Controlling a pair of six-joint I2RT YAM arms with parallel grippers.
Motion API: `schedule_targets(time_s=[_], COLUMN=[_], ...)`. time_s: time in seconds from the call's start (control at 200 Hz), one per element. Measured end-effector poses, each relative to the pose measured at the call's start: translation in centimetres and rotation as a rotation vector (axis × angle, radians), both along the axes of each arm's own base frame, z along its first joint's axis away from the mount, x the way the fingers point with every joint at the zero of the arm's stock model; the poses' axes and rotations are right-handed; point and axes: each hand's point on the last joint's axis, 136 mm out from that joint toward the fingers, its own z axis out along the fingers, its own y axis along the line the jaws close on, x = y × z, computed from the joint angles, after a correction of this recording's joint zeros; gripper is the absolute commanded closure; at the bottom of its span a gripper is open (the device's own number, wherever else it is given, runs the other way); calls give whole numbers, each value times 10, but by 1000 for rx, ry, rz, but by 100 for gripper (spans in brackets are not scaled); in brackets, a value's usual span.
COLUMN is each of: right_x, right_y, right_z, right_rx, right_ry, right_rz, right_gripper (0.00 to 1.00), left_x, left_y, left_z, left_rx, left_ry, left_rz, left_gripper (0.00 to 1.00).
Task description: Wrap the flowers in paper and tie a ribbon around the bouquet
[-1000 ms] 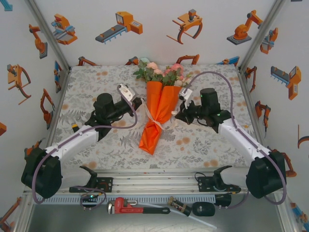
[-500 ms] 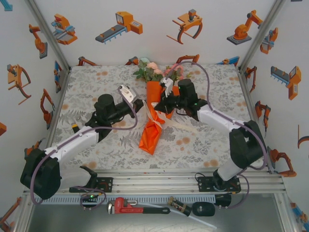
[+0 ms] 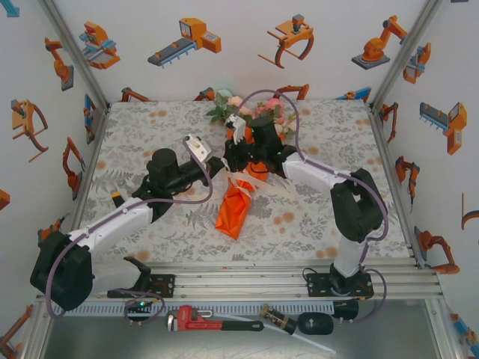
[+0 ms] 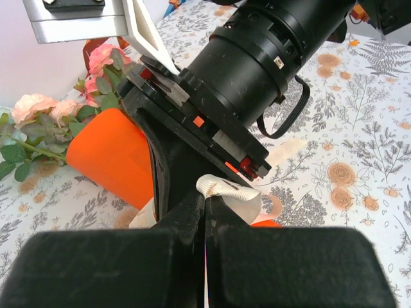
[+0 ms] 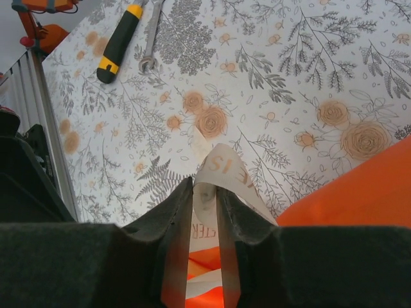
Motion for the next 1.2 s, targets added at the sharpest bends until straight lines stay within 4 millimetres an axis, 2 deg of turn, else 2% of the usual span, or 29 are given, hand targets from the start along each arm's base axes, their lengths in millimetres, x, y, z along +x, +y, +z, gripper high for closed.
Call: schedule_targets(time_s=[0.03,0.055,0.08,0.13,0.205,0.34,0.456,0.556,0.676,0.761,0.851,1.011,1.201], right_x=[1,2,2,1,1,2,3,11,14,3,-16,-48,-65], right_y=[-1,-2,-3,-4,-6,-7,-10,-22,-50,-71,-80,-72,-54], right_z=[0,0,-1,-2,-3,0,5,13,32,45,55,67,83], right_rx=[-5,-9,-14,-22,-32,-40,-41,-35,-13,11,40,146,242], right_ry=[1,2,0,12,16,33,40,40,2,-37,-94,-169,-245], right_rz=[-5,-9,-8,-12,-11,-14,-27,-74,-133,-151,-113,41,165], right_gripper=[67,52,44,40,40,50,55,55,50,46,46,44,43], left_x=[0,0,0,0,0,0,1,1,1,1,1,2,3], left_y=[0,0,0,0,0,0,0,0,1,1,1,0,0], left_z=[0,0,0,0,0,1,2,1,1,1,1,-2,-6], left_rx=[0,0,0,0,0,-1,-3,-3,-2,-2,-2,3,10], left_ry=[0,0,0,0,0,-3,-7,-5,-5,-5,-4,3,13], left_rz=[0,0,0,0,-2,1,5,5,8,8,7,8,8], left_gripper=[100,100,100,100,100,100,100,100,100,100,100,100,100])
